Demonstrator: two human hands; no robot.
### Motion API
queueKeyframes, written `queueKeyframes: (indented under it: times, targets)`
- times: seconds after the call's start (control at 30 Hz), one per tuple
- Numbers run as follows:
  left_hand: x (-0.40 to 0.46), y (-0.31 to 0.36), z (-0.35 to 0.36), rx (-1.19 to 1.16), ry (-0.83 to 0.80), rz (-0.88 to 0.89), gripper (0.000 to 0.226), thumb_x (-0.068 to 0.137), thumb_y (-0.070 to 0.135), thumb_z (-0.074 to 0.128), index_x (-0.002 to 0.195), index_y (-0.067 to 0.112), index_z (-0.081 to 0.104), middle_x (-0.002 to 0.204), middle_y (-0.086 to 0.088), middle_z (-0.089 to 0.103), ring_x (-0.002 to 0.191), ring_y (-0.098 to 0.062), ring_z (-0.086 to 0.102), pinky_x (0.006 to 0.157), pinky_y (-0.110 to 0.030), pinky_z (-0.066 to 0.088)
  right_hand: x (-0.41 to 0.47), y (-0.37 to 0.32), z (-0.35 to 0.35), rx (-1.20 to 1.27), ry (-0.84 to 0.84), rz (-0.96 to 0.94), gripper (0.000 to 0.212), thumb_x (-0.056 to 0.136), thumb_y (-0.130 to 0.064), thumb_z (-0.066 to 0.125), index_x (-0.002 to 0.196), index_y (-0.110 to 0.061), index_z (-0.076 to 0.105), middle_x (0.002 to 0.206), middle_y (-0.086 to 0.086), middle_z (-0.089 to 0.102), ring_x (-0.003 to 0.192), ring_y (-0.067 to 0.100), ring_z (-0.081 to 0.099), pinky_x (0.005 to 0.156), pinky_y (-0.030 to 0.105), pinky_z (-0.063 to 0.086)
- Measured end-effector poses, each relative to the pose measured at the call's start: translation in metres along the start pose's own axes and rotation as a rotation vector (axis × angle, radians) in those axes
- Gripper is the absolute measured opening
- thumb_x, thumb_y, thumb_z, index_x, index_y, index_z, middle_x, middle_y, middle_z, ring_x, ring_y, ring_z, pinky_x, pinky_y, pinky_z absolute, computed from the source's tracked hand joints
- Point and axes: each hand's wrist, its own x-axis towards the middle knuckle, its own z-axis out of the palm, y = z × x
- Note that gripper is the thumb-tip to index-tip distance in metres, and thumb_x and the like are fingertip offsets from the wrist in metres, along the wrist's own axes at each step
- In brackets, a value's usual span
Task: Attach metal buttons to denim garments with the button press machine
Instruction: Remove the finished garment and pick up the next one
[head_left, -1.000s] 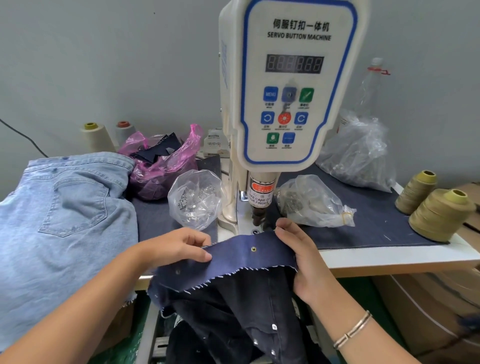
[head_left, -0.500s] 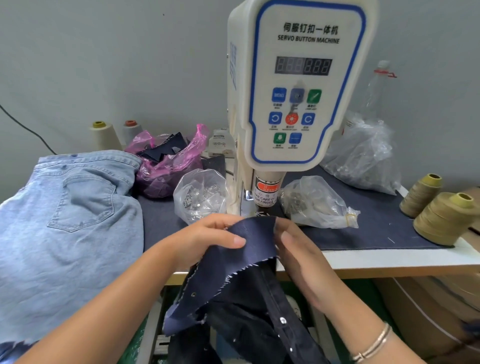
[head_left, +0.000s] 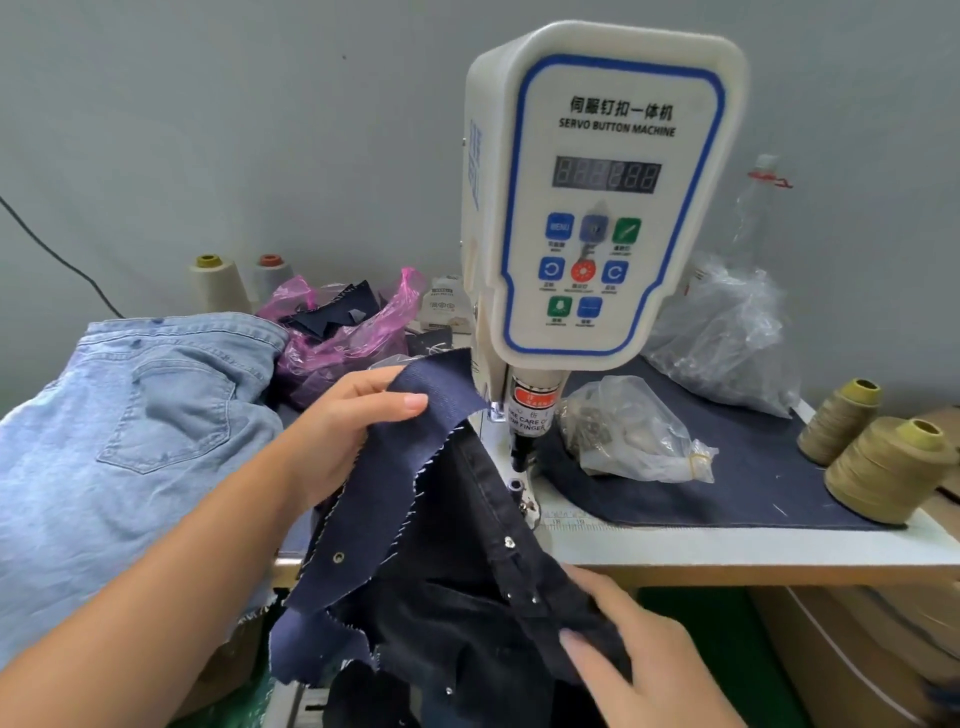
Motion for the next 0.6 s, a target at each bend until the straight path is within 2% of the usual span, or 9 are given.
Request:
queueKeyframes:
  times: [0.07, 0.17, 0.3, 0.37, 0.4, 0.47, 0.53, 0.57, 0.6]
  targets:
    - [0.000, 0.000, -0.005, 0.021, 0.047, -0.017, 0.018, 0.078, 0.015, 0.061, 0.088, 0.015, 0.076, 0.085, -0.003, 0.074, 0.076, -0.013, 0.070, 0.068, -0.019, 0.054, 0.002, -0.007, -0.007, 0.164, 0.031, -0.032, 0.040, 0.092, -0.014, 0.059, 0.104, -0.052, 0.067, 0.102, -0.012, 0.072, 0.100, 0.004, 0.065, 0.098, 0.030, 0.048]
    - [0.000, 0.001, -0.017, 0.106, 0.148, -0.090, 0.014, 0.080, 0.021, 0.068, 0.094, 0.021, 0.074, 0.094, -0.001, 0.074, 0.083, -0.011, 0.069, 0.072, -0.020, 0.053, 0.008, -0.027, -0.013, 0.432, -0.127, -0.118, 0.027, 0.091, -0.016, 0.057, 0.106, -0.033, 0.071, 0.105, 0.002, 0.073, 0.102, 0.017, 0.067, 0.091, 0.029, 0.053]
    - [-0.007, 0.008, -0.025, 0.442, 0.378, -0.067, 0.025, 0.087, 0.020, 0.062, 0.110, 0.029, 0.062, 0.114, 0.004, 0.065, 0.099, 0.000, 0.061, 0.083, -0.012, 0.045, 0.025, -0.059, 0.009, 0.563, -0.188, -0.214, 0.024, 0.086, -0.015, 0.053, 0.101, -0.019, 0.071, 0.094, 0.000, 0.073, 0.089, 0.012, 0.068, 0.075, 0.020, 0.051]
    - [-0.017, 0.021, -0.025, 0.470, 0.444, -0.027, 0.029, 0.085, 0.023, 0.062, 0.113, 0.030, 0.059, 0.113, 0.005, 0.062, 0.096, 0.002, 0.060, 0.082, -0.012, 0.046, 0.038, -0.077, 0.021, 0.622, -0.132, -0.237, 0.019, 0.084, -0.017, 0.053, 0.091, -0.017, 0.070, 0.083, -0.003, 0.071, 0.078, 0.010, 0.066, 0.069, 0.019, 0.051]
    - [-0.022, 0.028, -0.024, 0.441, 0.410, -0.053, 0.029, 0.082, 0.029, 0.064, 0.111, 0.032, 0.062, 0.109, 0.004, 0.064, 0.093, -0.001, 0.062, 0.078, -0.016, 0.049, 0.044, -0.087, 0.025, 0.633, -0.104, -0.249, 0.017, 0.085, -0.018, 0.053, 0.088, -0.018, 0.070, 0.080, -0.003, 0.070, 0.076, 0.010, 0.065, 0.067, 0.019, 0.051]
    - [-0.035, 0.045, -0.018, 0.322, 0.243, -0.239, 0.038, 0.066, 0.038, 0.075, 0.103, 0.039, 0.068, 0.103, 0.006, 0.068, 0.086, -0.004, 0.066, 0.068, -0.028, 0.055, 0.060, -0.104, 0.032, 0.635, -0.065, -0.269, 0.019, 0.092, -0.015, 0.053, 0.084, -0.021, 0.069, 0.080, -0.003, 0.070, 0.076, 0.011, 0.066, 0.066, 0.021, 0.051]
    - [-0.050, 0.059, -0.011, 0.335, 0.005, -0.374, 0.062, 0.048, 0.044, 0.076, 0.108, 0.049, 0.061, 0.104, 0.022, 0.070, 0.091, 0.000, 0.068, 0.072, -0.033, 0.057, 0.074, -0.122, 0.037, 0.670, -0.047, -0.283, 0.023, 0.096, -0.010, 0.048, 0.089, -0.019, 0.067, 0.086, 0.004, 0.069, 0.082, 0.017, 0.066, 0.071, 0.029, 0.054]
    - [-0.055, 0.064, -0.009, 0.387, -0.087, -0.360, 0.077, 0.042, 0.047, 0.084, 0.113, 0.058, 0.055, 0.107, 0.030, 0.067, 0.097, 0.004, 0.065, 0.080, -0.028, 0.056, 0.078, -0.132, 0.039, 0.694, -0.047, -0.299, 0.020, 0.096, -0.009, 0.047, 0.094, -0.016, 0.066, 0.092, 0.009, 0.069, 0.087, 0.022, 0.065, 0.078, 0.036, 0.053]
    - [-0.059, 0.070, -0.006, 0.398, -0.131, -0.336, 0.081, 0.039, 0.051, 0.090, 0.109, 0.067, 0.052, 0.109, 0.032, 0.065, 0.099, 0.007, 0.064, 0.082, -0.020, 0.054, 0.081, -0.140, 0.041, 0.710, -0.039, -0.305, 0.019, 0.097, -0.009, 0.046, 0.100, -0.012, 0.064, 0.100, 0.014, 0.068, 0.093, 0.025, 0.064, 0.085, 0.041, 0.052]
